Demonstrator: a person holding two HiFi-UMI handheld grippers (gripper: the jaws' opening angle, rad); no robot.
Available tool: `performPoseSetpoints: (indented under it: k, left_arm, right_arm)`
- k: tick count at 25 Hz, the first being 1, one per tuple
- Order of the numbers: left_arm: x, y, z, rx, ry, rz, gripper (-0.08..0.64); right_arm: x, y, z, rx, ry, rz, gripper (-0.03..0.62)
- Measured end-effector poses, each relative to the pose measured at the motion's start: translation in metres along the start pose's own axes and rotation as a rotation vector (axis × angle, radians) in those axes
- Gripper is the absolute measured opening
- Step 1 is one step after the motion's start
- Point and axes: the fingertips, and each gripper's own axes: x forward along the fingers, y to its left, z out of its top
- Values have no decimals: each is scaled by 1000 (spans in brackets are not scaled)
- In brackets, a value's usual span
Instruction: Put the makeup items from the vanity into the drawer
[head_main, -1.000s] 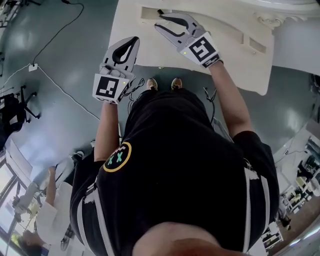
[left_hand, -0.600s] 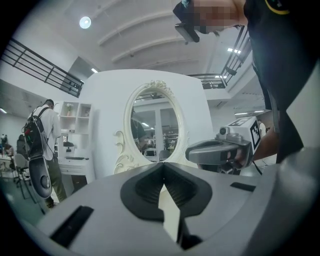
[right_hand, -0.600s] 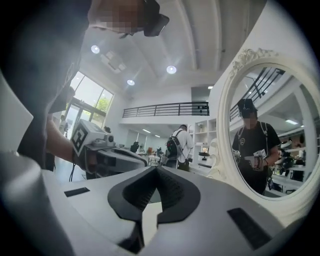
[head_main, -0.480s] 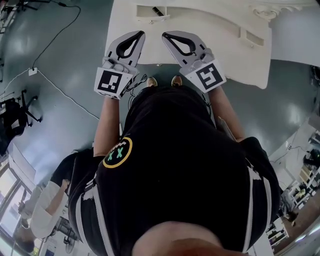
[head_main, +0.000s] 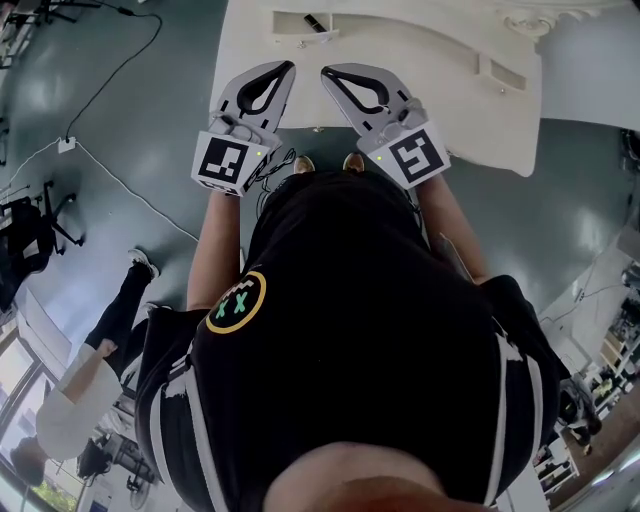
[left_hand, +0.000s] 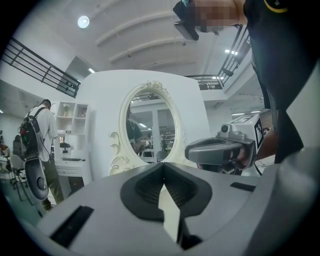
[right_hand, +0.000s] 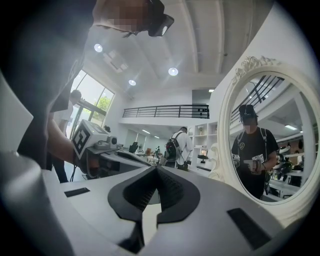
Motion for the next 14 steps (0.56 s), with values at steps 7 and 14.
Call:
performPoseSetpoints:
  k: [7, 14]
  left_arm:
    - [-1, 2, 1, 1, -10, 1, 20]
    - [-3, -1, 1, 2, -10, -5, 20]
  right_arm:
    - [3, -2, 2, -4, 9, -2, 20]
    - [2, -1, 2, -11, 8, -6, 20]
